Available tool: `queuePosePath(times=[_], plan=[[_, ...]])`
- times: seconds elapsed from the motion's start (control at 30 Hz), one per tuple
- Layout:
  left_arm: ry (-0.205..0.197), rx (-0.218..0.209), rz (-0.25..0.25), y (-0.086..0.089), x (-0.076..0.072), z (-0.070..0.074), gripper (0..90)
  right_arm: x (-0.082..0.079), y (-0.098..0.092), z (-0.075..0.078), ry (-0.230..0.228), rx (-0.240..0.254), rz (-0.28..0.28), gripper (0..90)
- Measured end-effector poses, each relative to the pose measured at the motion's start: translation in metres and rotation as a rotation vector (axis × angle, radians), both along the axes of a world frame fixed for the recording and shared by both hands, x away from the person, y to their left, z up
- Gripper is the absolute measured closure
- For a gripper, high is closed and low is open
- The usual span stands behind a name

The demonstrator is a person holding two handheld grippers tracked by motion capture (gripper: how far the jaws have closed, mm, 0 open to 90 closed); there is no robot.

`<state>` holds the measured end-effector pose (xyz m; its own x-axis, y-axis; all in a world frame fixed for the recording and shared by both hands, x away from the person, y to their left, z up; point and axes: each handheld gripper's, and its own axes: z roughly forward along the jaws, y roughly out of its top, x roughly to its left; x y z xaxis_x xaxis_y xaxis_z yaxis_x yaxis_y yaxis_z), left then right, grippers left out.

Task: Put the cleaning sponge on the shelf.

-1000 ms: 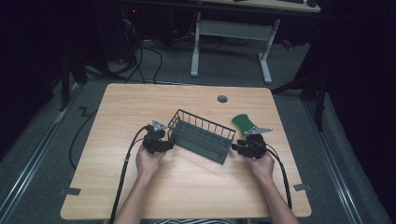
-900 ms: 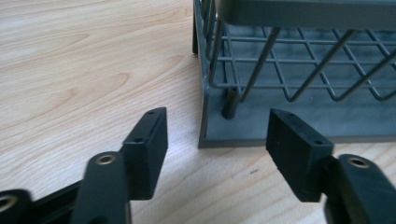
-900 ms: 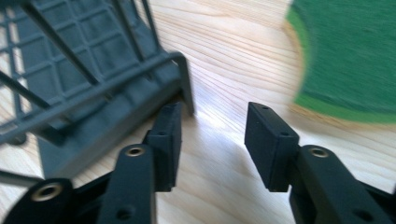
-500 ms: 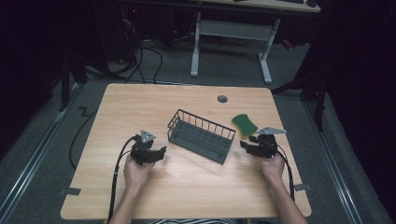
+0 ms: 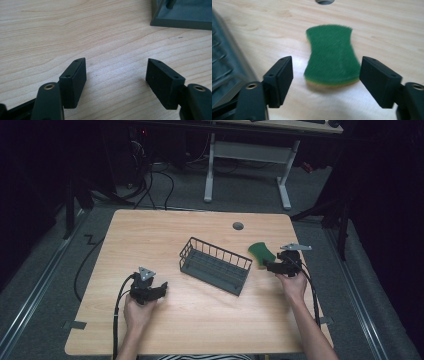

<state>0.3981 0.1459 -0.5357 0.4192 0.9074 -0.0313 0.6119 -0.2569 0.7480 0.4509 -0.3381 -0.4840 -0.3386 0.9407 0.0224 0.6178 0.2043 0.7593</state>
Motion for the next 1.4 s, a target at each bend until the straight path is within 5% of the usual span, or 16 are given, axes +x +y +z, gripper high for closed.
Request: queuePosePath(times=[0.13, 0.27, 0.7, 1.07, 1.4], plan=[[-0.003, 0.021, -0.005, -0.003, 0.0, 0.0, 30.3, 0.02, 0.005, 0.002, 0.037, -0.046, 0.003, 21.7], [-0.002, 0.019, -0.007, -0.003, 0.0, 0.0, 29.8, 0.029, 0.008, -0.002, 0.025, -0.053, -0.001, 21.7], [-0.002, 0.02, -0.004, -0.003, -0.001, 0.0, 29.7, 0.068, 0.028, -0.019, 0.136, -0.122, 0.012, 14.9], [-0.002, 0.02, -0.004, -0.003, -0.001, 0.0, 29.7, 0.074, 0.026, -0.03, 0.202, -0.132, 0.009, 24.8], [-0.002, 0.02, -0.003, -0.003, -0.001, 0.0, 29.7, 0.072, 0.024, -0.028, 0.202, -0.149, 0.023, 28.9]])
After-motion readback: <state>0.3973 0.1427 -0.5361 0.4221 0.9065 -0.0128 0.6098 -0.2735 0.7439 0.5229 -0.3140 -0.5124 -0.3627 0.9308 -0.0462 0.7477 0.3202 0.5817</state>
